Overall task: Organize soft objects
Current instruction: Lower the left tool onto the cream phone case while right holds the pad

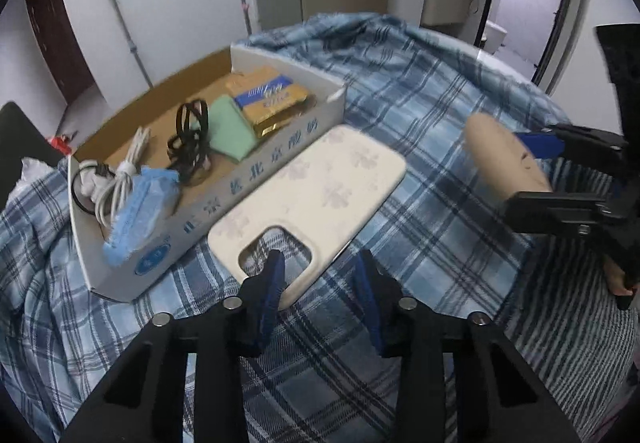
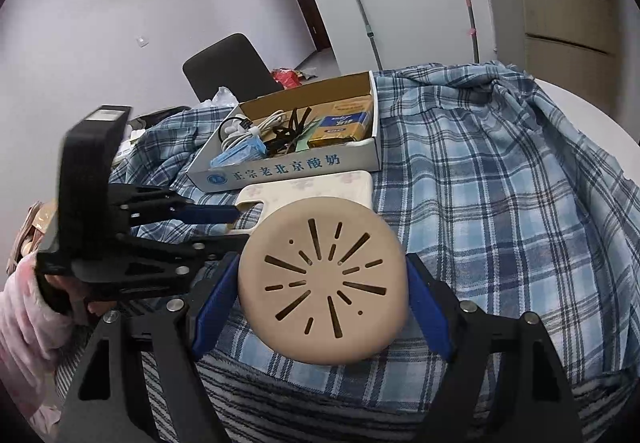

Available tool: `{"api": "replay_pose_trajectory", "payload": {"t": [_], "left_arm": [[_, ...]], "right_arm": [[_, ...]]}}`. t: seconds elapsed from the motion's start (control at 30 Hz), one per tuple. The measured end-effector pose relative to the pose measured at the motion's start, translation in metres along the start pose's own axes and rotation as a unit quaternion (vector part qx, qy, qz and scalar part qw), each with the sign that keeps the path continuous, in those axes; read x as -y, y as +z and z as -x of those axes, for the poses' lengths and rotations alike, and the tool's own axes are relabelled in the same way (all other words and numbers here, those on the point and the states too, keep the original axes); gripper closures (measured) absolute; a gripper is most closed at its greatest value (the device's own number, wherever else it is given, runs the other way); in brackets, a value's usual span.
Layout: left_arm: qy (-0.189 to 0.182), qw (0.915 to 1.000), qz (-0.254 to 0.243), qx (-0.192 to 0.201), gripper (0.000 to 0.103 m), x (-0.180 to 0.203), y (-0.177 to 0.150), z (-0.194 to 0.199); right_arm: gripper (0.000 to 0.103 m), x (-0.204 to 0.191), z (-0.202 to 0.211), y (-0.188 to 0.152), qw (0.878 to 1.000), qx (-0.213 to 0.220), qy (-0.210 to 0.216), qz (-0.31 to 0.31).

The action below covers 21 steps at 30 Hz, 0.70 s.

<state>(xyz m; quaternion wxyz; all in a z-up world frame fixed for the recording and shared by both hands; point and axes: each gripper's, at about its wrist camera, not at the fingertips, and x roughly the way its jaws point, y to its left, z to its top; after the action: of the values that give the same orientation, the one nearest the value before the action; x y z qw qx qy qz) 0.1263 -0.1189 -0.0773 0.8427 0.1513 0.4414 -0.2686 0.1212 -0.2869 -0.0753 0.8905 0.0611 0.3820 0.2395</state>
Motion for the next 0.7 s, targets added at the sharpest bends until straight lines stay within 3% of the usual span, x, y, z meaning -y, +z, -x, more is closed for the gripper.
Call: {"api": "replay_pose_trajectory", "payload": {"t": [0.1,0.17,0.2,0.33,0.43,0.67,0.7], "left_arm": [[-0.005,0.9997,0.011,-0.022,0.067,-0.004,-0.001,-0.012],[-0.014,0.9994,0.016,-0.026,0.079,-0.007,-0.003,-0.015],[-0.02,0.9993,0.02,-0.026,0.09,-0.008,-0.003,-0.015],[-0.044,0.9973,0.049,-0.033,0.095,-0.019,-0.006,-0.011],[-0.069,0.9951,0.057,-0.043,0.097,-0.019,-0.013,-0.003],[-0.065,0.9944,0.048,-0.068,0.097,-0.001,-0.043,0.021],[-0.059,0.9951,0.043,-0.066,0.092,0.002,-0.047,0.026]], "right_arm": [[0.024,0.001,0.0,0.0,1.0,0.0,0.004,0.0],[0.024,0.003,0.0,0.0,1.0,-0.002,0.009,-0.004],[0.024,0.003,-0.001,0.0,1.0,-0.003,0.011,-0.006],[0.024,0.005,-0.004,0.0,1.0,-0.011,0.012,-0.009],[0.024,0.005,-0.004,0.0,1.0,-0.009,0.012,-0.011],[0.024,0.006,-0.004,0.0,1.0,-0.009,0.008,-0.011],[0.024,0.006,-0.004,0.0,1.0,-0.01,0.007,-0.011]]}}
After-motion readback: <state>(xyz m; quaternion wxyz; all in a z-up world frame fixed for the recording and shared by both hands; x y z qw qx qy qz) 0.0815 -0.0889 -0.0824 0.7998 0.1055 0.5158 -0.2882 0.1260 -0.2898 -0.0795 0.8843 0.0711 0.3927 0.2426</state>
